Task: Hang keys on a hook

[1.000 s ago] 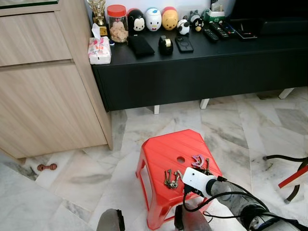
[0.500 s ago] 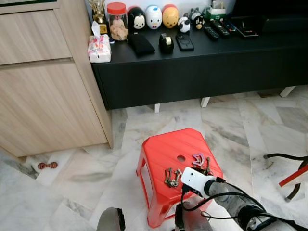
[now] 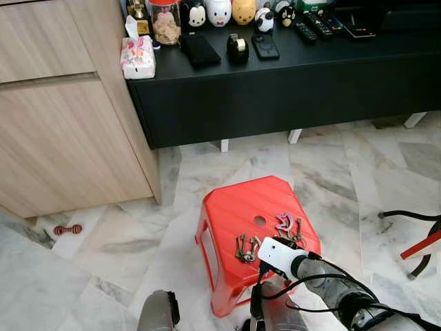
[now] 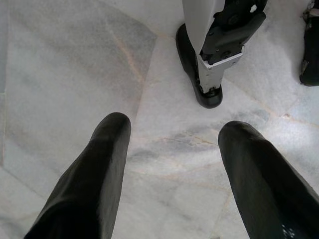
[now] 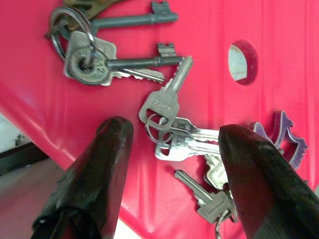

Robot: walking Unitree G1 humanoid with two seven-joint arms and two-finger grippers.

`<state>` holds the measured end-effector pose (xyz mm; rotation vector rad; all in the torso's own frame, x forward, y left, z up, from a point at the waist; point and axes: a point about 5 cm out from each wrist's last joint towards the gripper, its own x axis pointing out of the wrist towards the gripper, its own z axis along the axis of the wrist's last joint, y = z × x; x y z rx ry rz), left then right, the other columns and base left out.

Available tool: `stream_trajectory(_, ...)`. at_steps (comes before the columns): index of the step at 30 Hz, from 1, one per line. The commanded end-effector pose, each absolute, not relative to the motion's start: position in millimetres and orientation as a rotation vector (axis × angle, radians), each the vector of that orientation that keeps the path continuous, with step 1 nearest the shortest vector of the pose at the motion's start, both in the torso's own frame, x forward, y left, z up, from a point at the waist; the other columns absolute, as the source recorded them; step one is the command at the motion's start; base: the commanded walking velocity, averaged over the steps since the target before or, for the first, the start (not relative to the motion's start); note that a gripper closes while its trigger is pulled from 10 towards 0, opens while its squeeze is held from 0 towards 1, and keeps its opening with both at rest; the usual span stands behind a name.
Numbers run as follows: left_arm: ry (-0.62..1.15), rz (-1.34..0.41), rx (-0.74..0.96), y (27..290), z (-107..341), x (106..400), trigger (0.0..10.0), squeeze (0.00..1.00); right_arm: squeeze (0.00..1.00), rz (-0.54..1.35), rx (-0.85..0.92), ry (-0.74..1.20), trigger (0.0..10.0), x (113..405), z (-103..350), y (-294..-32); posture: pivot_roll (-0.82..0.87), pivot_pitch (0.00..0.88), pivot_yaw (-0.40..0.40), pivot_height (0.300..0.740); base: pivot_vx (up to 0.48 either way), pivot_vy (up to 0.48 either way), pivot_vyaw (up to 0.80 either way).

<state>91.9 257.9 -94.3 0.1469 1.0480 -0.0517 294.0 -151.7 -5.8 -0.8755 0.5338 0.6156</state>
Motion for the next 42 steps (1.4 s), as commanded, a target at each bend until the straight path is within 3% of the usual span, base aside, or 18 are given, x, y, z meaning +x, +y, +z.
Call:
stream_trajectory(1,1.094,-0.051,0.15,260.5,-97.1,76.6,10.0,0.0,0.0,0.59,-0.889,0.583,10.0,289.4,-11.6,-158.8,0.06,0.247,-0.056,0.625,0.0,0.0,0.0)
stream_trajectory(16,1.095,-0.062,0.159,261.2,-96.9,74.7,10.0,0.0,0.0,0.498,-0.87,0.652,10.0,285.3,-16.5,-171.7,0.07,0.229,-0.051,0.625,0.0,0.0,0.0)
stream_trajectory(17,1.095,-0.062,0.159,261.3,-96.9,74.9,10.0,0.0,0.0,0.514,-0.866,0.66,4.8,283.6,-18.1,-170.2,0.07,0.229,-0.051,0.625,0.0,0.0,0.0)
stream_trajectory(18,1.095,-0.062,0.159,261.3,-96.9,74.9,10.0,0.0,0.0,0.514,-0.866,0.66,4.8,283.6,-18.1,-170.2,0.07,0.229,-0.051,0.625,0.0,0.0,0.0)
stream_trajectory(19,1.094,-0.062,0.159,261.4,-96.8,75.0,10.0,0.0,0.0,0.526,-0.866,0.669,0.7,282.0,-19.7,-169.3,0.07,0.23,-0.051,0.625,0.0,0.0,0.0)
stream_trajectory(20,1.094,-0.062,0.159,261.5,-96.8,75.1,10.0,0.0,0.0,0.534,-0.866,0.678,0.0,280.2,-21.4,-168.6,0.07,0.23,-0.051,0.625,0.0,0.0,0.0)
stream_trajectory(42,1.096,-0.064,0.153,261.7,-96.7,74.7,10.0,0.0,0.0,0.609,-0.84,0.755,0.0,265.7,-34.0,-162.3,0.07,0.252,-0.051,0.625,0.0,0.0,0.0)
